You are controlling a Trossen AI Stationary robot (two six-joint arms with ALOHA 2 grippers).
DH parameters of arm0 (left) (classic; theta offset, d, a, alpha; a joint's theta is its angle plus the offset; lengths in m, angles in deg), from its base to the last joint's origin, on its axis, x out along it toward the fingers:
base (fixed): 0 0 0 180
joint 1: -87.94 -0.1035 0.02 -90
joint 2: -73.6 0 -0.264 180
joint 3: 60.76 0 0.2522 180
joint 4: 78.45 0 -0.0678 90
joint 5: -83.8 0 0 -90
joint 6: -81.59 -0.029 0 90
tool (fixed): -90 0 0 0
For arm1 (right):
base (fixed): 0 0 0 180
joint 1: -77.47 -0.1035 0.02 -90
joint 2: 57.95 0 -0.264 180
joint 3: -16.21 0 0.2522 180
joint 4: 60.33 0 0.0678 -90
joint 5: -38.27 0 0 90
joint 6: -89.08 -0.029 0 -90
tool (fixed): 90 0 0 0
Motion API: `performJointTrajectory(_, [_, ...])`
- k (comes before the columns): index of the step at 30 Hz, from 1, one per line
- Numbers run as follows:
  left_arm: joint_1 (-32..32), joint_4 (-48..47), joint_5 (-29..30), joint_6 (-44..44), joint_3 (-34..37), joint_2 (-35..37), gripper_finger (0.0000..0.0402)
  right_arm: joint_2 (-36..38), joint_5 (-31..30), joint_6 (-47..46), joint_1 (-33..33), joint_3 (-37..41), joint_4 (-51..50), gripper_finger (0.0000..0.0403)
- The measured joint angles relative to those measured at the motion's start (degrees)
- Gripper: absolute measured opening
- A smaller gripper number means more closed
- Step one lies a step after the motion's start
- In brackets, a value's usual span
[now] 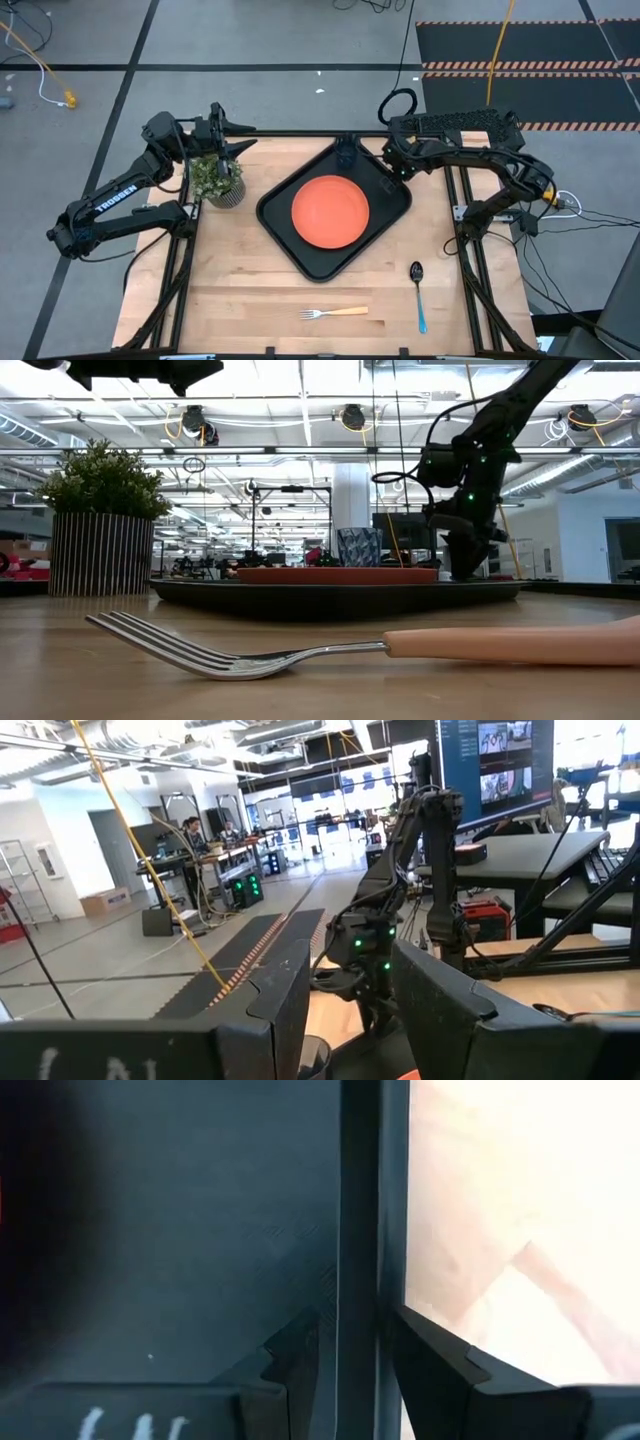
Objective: Pick and place plate/cup/fork/spoon on tray
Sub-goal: Move the black serving tray to the center of the table
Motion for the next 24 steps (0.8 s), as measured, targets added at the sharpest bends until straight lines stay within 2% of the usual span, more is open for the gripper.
performJointTrajectory(9, [0.0, -0.18, 0.0, -0.04, 0.0, 0.01, 0.0145, 0.0, 0.06, -5.36, -2.78, 0.04, -3.76, 0.0116])
performJointTrajectory(15, [0.0, -0.23, 0.0, -0.04, 0.0, 0.0, 0.0145, 0.89, 4.47, -11.91, -5.01, 0.13, -6.78, 0.0116])
performJointTrajectory(24, [0.0, -0.61, 0.0, -0.06, 0.0, 0.01, 0.0145, 1.61, 4.76, -21.23, -11.71, 0.15, -11.43, 0.0116])
